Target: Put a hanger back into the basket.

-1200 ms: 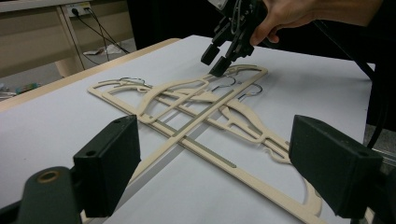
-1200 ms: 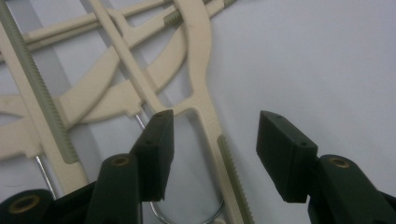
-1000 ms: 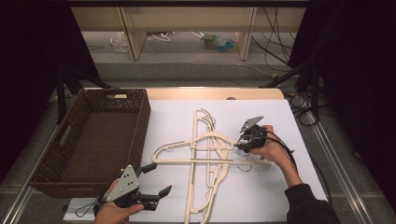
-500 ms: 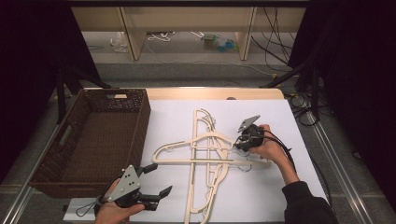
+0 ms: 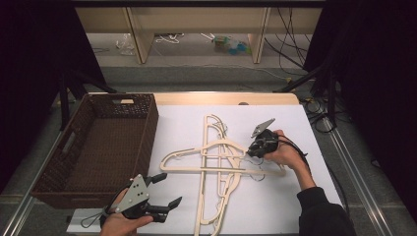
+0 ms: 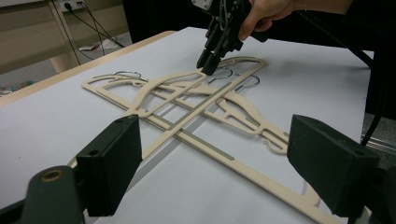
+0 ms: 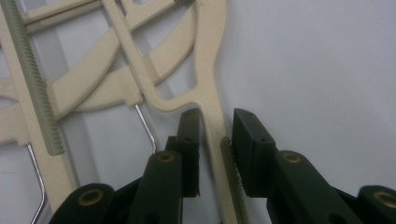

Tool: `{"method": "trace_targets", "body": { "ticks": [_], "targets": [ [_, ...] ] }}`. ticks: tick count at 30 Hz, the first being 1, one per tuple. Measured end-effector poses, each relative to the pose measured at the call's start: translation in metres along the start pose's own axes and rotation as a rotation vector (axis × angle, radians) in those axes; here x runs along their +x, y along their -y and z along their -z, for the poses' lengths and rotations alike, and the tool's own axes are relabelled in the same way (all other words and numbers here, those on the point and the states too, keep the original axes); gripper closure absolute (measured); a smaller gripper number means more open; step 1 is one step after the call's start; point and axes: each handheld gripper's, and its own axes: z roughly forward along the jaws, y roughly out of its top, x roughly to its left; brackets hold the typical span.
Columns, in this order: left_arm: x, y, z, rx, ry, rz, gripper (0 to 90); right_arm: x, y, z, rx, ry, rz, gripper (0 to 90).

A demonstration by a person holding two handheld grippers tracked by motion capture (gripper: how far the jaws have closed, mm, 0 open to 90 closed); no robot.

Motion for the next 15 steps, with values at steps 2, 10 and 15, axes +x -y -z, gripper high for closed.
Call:
{"method": "trace_targets", "body": {
  "ticks": [2,10,15],
  "targets": [
    [0.0006,-0.0004,-0.0005,-0.002,-0.001,0.0,17.8,-0.0002,0.0014,-0.0007,-0.016,-0.004,0.02,75.7],
    [0.0002,0.0001,-0.0004,0.007,0.001,-0.004,17.8,0.0035,0.0004,0.0019,-0.008,-0.012,0.08,80.1],
    [0.0003,0.0003,-0.0012,0.006,0.001,0.004,17.8,0.0054,0.001,0.0093,0.004,-0.007,0.103,80.2]
  ]
}}
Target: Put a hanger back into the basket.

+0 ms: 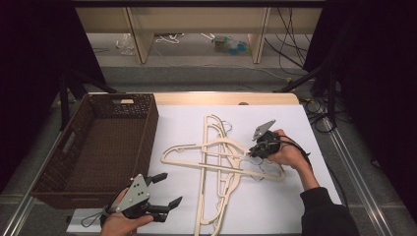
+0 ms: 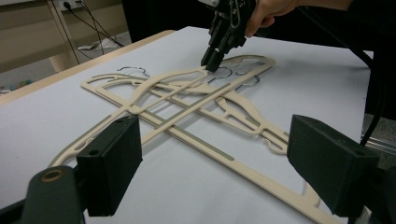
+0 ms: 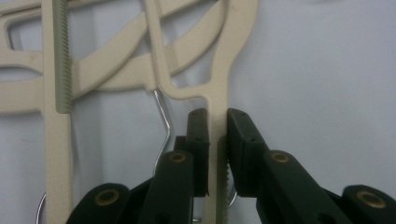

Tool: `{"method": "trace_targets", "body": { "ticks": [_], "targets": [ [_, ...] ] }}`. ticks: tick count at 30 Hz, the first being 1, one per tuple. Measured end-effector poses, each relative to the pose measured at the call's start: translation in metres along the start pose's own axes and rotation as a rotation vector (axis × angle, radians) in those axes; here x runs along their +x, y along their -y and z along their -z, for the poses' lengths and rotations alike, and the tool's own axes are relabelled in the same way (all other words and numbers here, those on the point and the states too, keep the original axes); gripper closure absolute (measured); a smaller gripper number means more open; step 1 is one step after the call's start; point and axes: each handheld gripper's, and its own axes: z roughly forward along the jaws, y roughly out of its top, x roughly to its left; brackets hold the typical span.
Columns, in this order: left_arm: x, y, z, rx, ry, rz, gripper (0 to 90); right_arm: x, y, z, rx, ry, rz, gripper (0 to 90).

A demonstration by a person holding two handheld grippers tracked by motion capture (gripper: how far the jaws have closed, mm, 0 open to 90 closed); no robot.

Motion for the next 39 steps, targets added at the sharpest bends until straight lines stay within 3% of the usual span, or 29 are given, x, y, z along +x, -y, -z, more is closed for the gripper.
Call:
{"method": "trace_targets", "body": {
  "ticks": [5,6,13,18,21,23,25,30,32,35,37,39],
  "targets": [
    [0.001,-0.002,-0.003,-0.002,-0.005,0.002,17.9,0.008,-0.005,0.016,0.027,0.028,0.052,80.3],
    [0.001,-0.002,-0.004,0.001,-0.007,0.003,18.0,0.013,-0.009,0.023,0.025,0.052,0.077,80.4],
    [0.004,-0.008,-0.019,0.002,-0.023,0.023,18.3,0.032,-0.021,0.043,0.02,0.113,0.137,80.3],
    [0.003,-0.017,-0.041,0.049,-0.041,0.008,18.7,0.054,-0.025,0.058,0.016,0.14,0.184,80.3],
    [0.005,-0.025,-0.058,0.071,-0.045,0.023,20.6,0.07,-0.025,0.069,0.012,0.145,0.217,80.3],
    [0.007,-0.03,-0.07,0.115,-0.07,0.047,21.9,0.078,-0.023,0.071,0.012,0.134,0.225,80.4],
    [0.008,-0.034,-0.085,0.158,-0.045,0.071,22.8,0.081,-0.021,0.072,0.016,0.124,0.227,80.4],
    [0.012,-0.035,-0.115,0.227,-0.002,0.05,23.7,0.093,-0.013,0.078,0.019,0.118,0.235,80.3],
    [0.012,-0.035,-0.126,0.236,0.023,0.06,24.3,0.096,-0.012,0.08,0.014,0.116,0.234,80.3],
    [0.015,-0.034,-0.14,0.253,0.064,0.033,27.3,0.1,-0.01,0.082,0.012,0.118,0.239,80.3],
    [0.017,-0.034,-0.147,0.252,0.051,0.049,31.4,0.103,-0.009,0.083,0.012,0.116,0.241,80.3],
    [0.022,-0.034,-0.154,0.273,0.08,0.084,32.1,0.106,-0.009,0.084,0.007,0.114,0.247,80.3]
  ]
}}
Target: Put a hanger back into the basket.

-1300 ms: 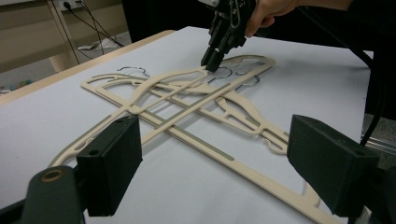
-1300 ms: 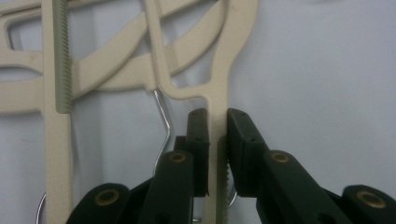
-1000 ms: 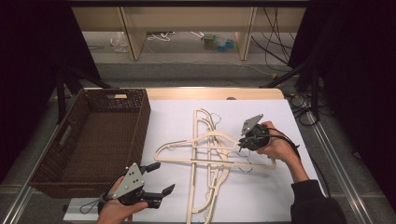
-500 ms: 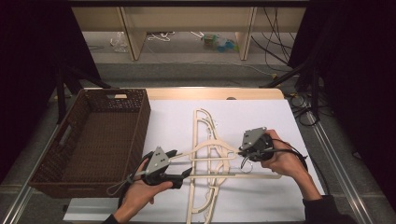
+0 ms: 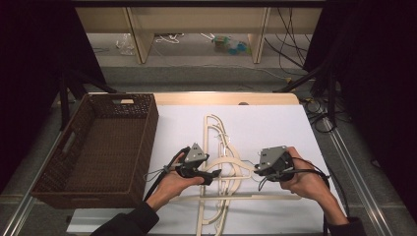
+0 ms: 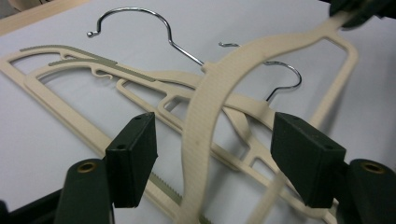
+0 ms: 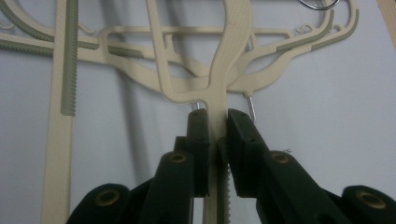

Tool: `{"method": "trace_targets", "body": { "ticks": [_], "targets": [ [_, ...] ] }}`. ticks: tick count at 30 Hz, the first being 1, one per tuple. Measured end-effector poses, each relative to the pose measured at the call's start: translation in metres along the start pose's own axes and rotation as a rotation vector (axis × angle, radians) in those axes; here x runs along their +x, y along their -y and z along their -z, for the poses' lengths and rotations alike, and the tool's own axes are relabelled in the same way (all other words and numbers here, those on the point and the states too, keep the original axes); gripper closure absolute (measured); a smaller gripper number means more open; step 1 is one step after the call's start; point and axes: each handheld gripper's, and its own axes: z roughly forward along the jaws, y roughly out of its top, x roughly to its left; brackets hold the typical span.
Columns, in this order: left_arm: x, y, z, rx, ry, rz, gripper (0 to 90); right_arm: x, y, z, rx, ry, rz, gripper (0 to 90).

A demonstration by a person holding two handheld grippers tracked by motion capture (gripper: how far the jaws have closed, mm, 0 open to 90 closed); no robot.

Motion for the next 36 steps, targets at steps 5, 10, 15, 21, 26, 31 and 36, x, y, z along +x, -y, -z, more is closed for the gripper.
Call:
{"method": "trace_targets", "body": {
  "ticks": [5,10,15,21,26,31,36],
  "targets": [
    [0.008,0.0,-0.011,0.026,0.066,0.062,37.7,0.004,-0.002,0.003,-0.009,-0.004,0.015,80.3],
    [0.009,-0.003,-0.013,0.052,0.132,0.075,42.6,0.007,-0.003,0.004,-0.014,-0.006,0.024,80.2],
    [0.009,-0.005,-0.014,0.059,0.192,0.09,51.1,0.01,-0.005,0.005,-0.017,-0.02,0.039,80.3],
    [0.012,-0.006,-0.011,0.089,0.242,0.083,63.1,0.013,-0.006,0.006,-0.019,-0.031,0.057,80.4],
    [0.011,-0.009,-0.007,0.113,0.268,0.023,67.6,0.014,-0.005,0.006,-0.009,-0.033,0.072,80.3],
    [0.005,-0.012,0.001,0.112,0.295,-0.018,71.3,0.014,0.0,0.006,-0.025,-0.054,0.092,80.3],
    [-0.003,-0.014,0.008,0.099,0.344,-0.04,74.8,0.014,0.008,0.006,-0.035,-0.087,0.09,80.1]
  ]
}}
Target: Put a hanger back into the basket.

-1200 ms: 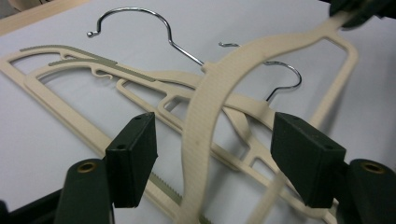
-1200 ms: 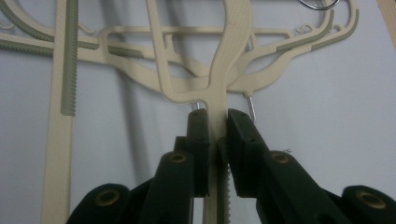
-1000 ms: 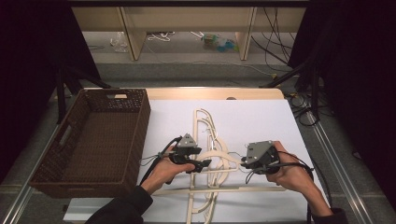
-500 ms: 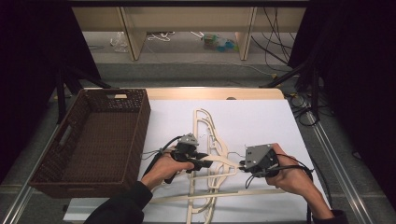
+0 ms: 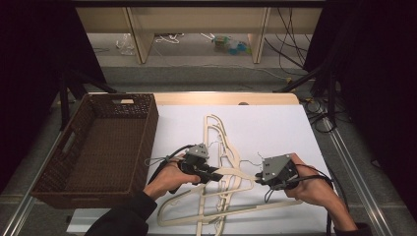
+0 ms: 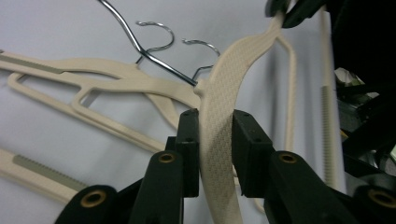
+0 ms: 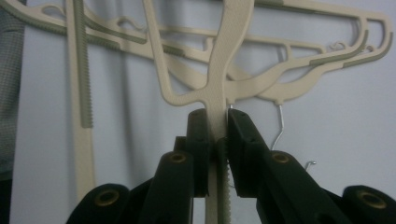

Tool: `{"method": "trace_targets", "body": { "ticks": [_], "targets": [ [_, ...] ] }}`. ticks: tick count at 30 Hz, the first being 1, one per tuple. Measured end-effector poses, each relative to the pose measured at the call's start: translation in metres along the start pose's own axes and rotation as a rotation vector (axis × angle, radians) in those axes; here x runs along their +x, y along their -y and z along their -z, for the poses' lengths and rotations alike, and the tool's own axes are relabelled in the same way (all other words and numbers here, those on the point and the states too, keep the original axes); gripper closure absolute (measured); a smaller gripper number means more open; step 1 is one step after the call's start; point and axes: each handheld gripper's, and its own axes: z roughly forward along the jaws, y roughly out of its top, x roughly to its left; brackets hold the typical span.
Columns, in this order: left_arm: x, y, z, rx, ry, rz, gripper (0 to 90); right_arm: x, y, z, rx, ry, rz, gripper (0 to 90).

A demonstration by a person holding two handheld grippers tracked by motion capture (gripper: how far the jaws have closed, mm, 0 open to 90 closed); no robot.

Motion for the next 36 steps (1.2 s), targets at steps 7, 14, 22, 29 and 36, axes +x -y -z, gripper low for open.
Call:
{"method": "trace_targets", "body": {
  "ticks": [7,14,22,29,36],
  "targets": [
    [-0.014,-0.004,0.007,-0.024,0.077,0.012,80.6,0.004,0.005,-0.002,-0.02,-0.037,-0.047,71.6],
    [-0.024,-0.007,0.012,-0.038,0.11,0.019,83.4,0.007,0.002,0.015,-0.087,-0.018,-0.108,60.4],
    [-0.044,-0.012,0.017,-0.055,0.062,0.04,85.4,0.012,0.004,0.037,-0.155,0.046,-0.183,54.4],
    [-0.05,-0.02,0.025,-0.072,-0.015,0.069,85.5,0.021,0.014,0.054,-0.201,0.116,-0.24,47.5],
    [-0.042,-0.031,0.041,-0.089,-0.067,0.109,85.4,0.036,0.02,0.063,-0.275,0.196,-0.316,44.7]
  ]
}}
